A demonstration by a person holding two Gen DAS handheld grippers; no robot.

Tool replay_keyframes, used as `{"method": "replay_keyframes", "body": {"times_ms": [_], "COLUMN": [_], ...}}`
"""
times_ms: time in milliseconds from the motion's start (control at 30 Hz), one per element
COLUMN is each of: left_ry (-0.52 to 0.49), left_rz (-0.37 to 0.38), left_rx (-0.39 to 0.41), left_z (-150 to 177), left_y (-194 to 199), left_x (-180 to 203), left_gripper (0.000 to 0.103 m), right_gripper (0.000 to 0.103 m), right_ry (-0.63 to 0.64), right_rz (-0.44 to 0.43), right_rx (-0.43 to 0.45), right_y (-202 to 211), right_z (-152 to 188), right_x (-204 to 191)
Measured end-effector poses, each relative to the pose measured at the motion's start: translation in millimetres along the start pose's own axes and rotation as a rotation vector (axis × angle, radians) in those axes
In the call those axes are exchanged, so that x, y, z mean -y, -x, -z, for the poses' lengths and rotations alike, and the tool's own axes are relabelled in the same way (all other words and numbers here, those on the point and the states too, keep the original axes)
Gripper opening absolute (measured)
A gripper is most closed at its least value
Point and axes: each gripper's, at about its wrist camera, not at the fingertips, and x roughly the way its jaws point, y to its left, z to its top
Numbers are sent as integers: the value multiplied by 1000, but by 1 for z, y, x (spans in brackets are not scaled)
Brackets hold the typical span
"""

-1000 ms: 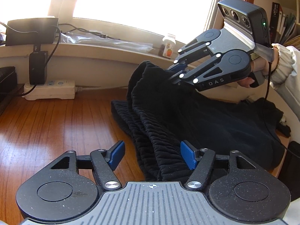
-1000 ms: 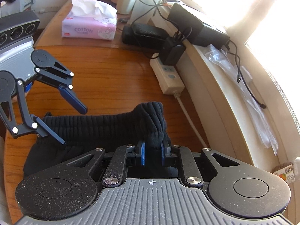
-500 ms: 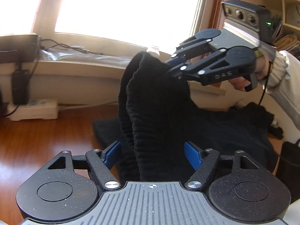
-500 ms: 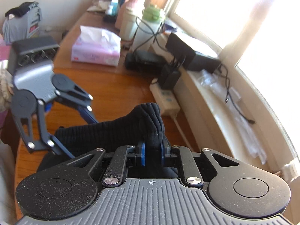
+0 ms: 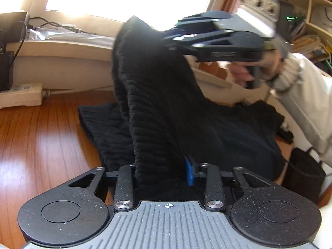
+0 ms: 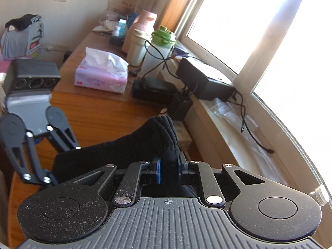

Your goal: Fold clothes

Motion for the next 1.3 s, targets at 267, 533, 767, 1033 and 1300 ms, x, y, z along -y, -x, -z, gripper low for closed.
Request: {"method": "replay_keyframes", "body": {"times_ms": [267,533,767,1033,1300], "left_ry": [34,67,28,-120,-372], "left_rz": [-19,-61,-254,-163,-143], "left_rx": [-74,-58,55,111,-49], "left_z": [11,10,-11,-62,-79], "left_y": [7,20,44,-36,-192], "left_x": [-4,-9,-2,43,107], "left_gripper": [35,58,70,50,55], "right_gripper": [15,45,46,46,47], "right_ry": [-19,-113,-221,-385,-602], "right_rz": [-10,44,123,230,326], "right_rx": [-4,-49,-88,-116,-49], "right_y": [-62,-49,-2,106,258], "right_z": [21,37,75,142,194], "right_x": [-16,-8,6,3,-35]}}
